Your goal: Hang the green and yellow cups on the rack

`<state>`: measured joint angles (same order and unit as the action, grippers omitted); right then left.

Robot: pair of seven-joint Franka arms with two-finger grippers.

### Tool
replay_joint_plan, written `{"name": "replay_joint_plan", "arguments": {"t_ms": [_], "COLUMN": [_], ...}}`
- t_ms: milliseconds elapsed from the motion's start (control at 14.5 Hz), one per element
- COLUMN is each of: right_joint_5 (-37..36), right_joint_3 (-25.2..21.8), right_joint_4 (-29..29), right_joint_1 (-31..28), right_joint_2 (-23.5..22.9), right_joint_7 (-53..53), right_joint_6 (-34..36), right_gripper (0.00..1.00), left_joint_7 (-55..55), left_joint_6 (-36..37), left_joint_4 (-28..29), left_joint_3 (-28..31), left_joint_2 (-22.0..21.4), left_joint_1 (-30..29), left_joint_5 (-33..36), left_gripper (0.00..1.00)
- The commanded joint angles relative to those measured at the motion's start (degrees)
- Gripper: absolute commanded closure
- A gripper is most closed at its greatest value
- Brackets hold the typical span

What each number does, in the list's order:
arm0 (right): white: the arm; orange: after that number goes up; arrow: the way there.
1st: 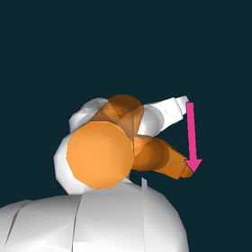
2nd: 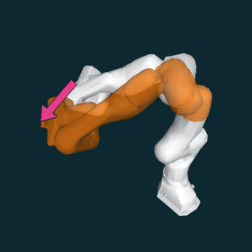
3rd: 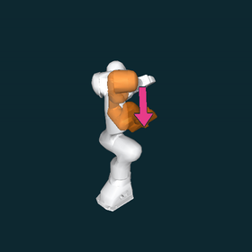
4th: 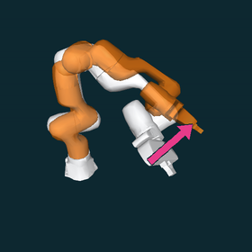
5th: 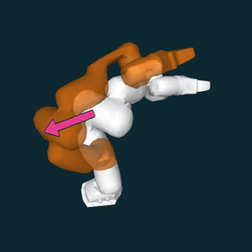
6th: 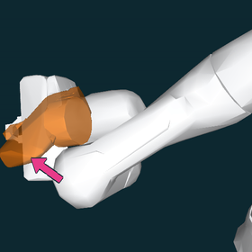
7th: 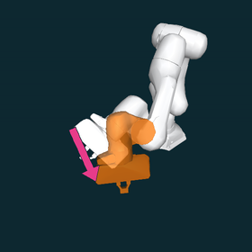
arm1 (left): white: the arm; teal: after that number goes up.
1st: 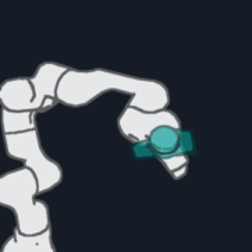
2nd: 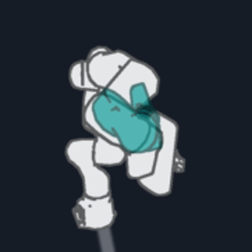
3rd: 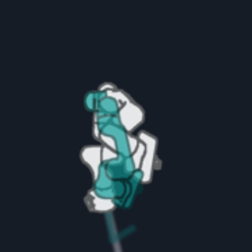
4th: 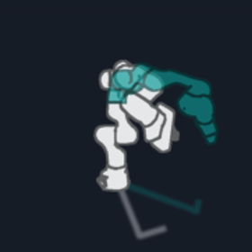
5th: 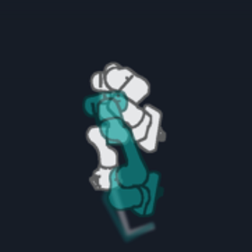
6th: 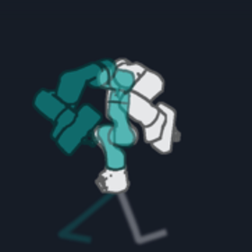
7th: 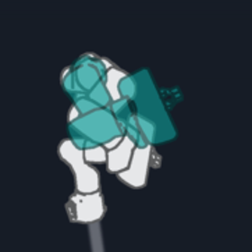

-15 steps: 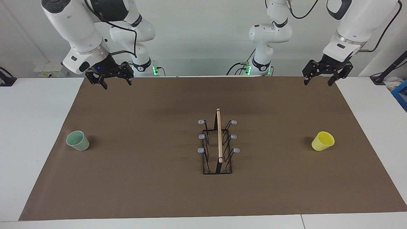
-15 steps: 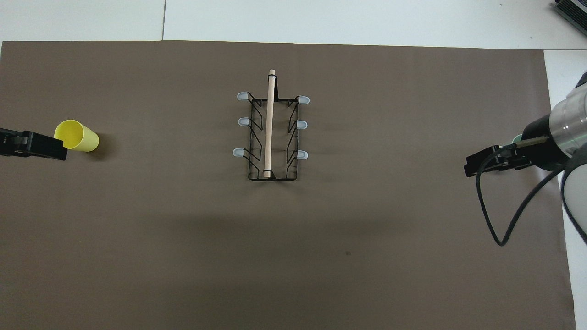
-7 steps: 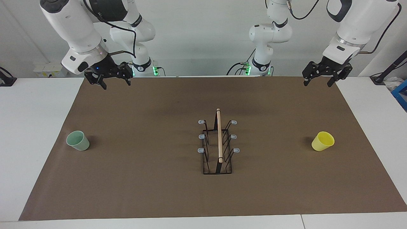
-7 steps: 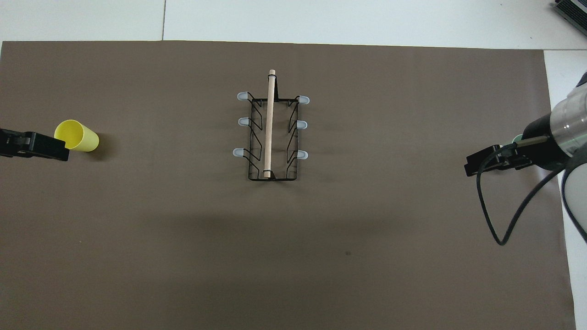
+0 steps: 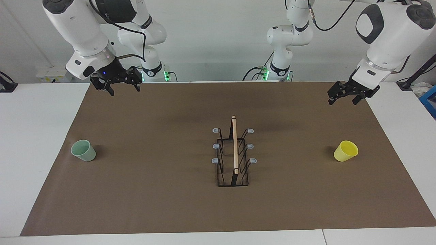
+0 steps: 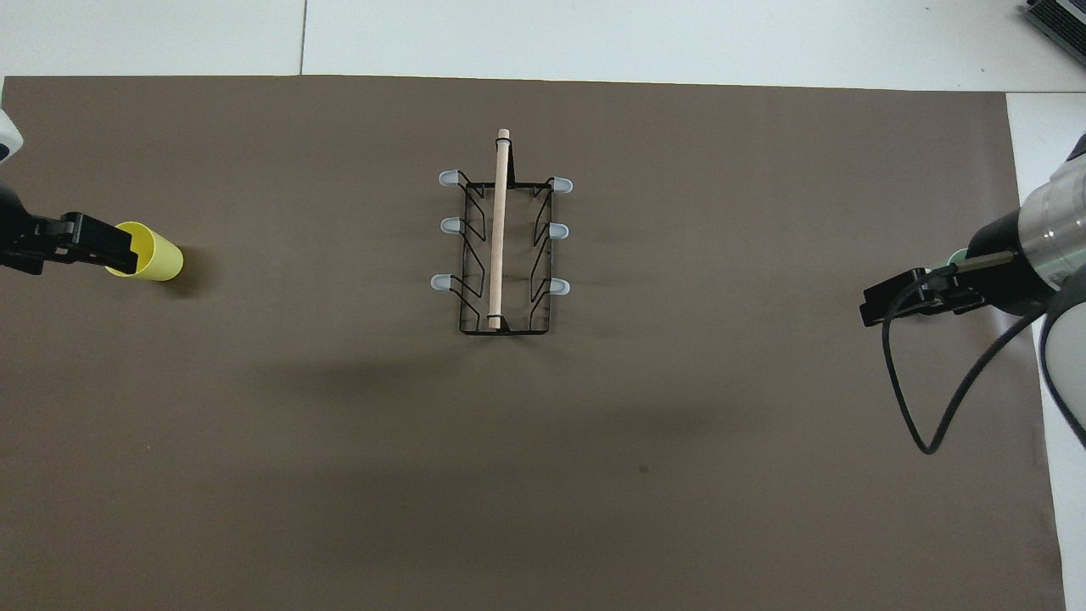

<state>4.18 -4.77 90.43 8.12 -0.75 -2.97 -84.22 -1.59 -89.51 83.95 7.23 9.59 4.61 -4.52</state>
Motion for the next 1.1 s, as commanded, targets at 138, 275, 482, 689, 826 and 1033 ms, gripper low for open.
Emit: {"name": "replay_joint_plan", "arguments": {"t_ms": [138,275,482,689,826,1033], "right_joint_5": [0.3,0.4,0.4,0.1,-1.0,-3.9], "right_joint_3": [1.1,1.9,2.5,2.7,2.7,2.7], "right_joint_4": [-1.2,-1.2,-1.2,-1.2,-1.2,-1.1], "right_joint_1": [-1.4,-2.4,-2.9,-2.9,-2.9,-2.9], "right_joint_2": [-0.7,-0.7,-0.7,-0.7,-0.7,-0.9], "right_joint_7": [0.3,0.3,0.3,-0.4,-3.4,-8.8], "right_joint_6": [0.8,0.8,0.7,0.8,0.7,-0.9], "right_gripper": [0.00,0.00,0.00,0.00,0.00,0.00], "left_joint_7": [9.3,11.6,19.2,21.5,23.0,26.4], "left_joint_6": [1.1,0.1,-0.7,-5.7,-9.3,-11.5], "left_joint_4": [-9.1,-10.1,-15.5,-15.4,-15.2,-15.0], "left_joint_3": [10.2,13.1,16.9,19.1,19.4,19.4], "left_joint_2": [10.6,14.0,22.1,27.3,28.9,31.2], "left_joint_1": [2.2,2.4,2.5,1.0,-0.2,-2.9], "left_joint_5": [-9.6,-11.4,-14.6,-19.1,-20.0,-23.1], "left_gripper": [0.00,0.00,0.00,0.00,0.00,0.00]}}
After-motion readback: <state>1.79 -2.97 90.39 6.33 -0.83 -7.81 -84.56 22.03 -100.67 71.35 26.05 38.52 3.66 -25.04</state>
